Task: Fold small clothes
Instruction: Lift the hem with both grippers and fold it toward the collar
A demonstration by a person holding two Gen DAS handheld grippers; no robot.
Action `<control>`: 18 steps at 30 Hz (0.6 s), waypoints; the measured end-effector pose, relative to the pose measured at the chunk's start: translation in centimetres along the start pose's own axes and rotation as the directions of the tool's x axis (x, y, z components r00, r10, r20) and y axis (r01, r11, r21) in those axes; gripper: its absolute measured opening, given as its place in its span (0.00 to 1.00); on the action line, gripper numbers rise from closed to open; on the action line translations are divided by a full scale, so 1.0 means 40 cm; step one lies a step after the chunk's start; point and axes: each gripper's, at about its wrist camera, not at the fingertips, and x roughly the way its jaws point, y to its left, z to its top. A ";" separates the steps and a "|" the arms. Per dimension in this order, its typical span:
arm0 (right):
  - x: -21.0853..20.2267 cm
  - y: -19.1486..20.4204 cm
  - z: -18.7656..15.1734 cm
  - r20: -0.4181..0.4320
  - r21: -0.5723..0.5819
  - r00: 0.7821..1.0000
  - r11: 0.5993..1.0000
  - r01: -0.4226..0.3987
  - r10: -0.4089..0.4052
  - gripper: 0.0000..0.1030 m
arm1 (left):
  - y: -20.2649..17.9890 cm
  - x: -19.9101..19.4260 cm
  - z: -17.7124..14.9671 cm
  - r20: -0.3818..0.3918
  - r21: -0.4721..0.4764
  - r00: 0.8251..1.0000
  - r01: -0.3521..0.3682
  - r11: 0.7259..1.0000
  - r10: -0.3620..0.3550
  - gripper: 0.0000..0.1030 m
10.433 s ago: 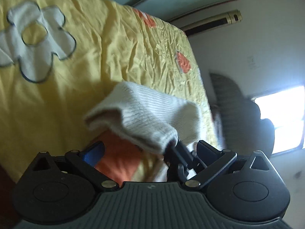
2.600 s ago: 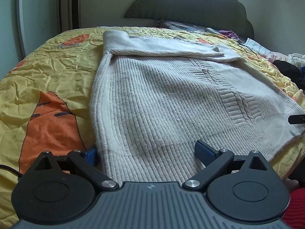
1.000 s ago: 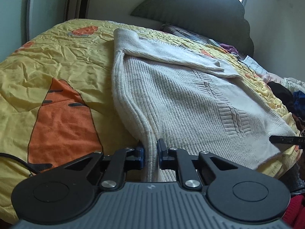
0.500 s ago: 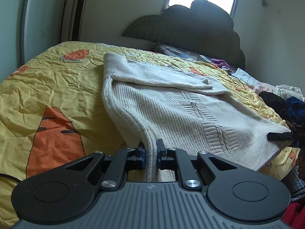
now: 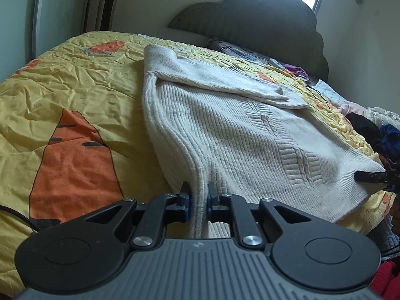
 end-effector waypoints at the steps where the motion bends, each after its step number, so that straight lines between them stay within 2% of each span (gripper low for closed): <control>1: -0.001 0.000 0.000 0.001 0.001 1.000 1.000 -0.001 0.001 0.13 | 0.004 -0.002 0.001 0.006 -0.017 1.000 0.003 1.000 -0.003 0.12; 4: -0.004 -0.001 0.004 0.007 0.006 1.000 1.000 -0.013 0.013 0.13 | 0.009 -0.015 0.008 0.043 -0.050 0.999 0.013 0.999 -0.011 0.12; 9: -0.015 -0.018 0.019 0.035 0.054 0.997 0.996 -0.077 0.076 0.13 | -0.008 -0.026 0.028 0.095 -0.055 0.995 0.036 0.998 -0.031 0.12; 14: -0.020 -0.024 0.056 0.074 0.088 0.986 0.984 -0.153 0.147 0.13 | -0.033 -0.025 0.069 0.130 -0.054 0.990 0.056 0.997 -0.048 0.12; 18: -0.017 -0.017 0.102 0.108 0.083 0.978 0.978 -0.190 0.181 0.13 | -0.046 -0.025 0.123 0.188 -0.059 0.980 0.075 0.995 -0.062 0.12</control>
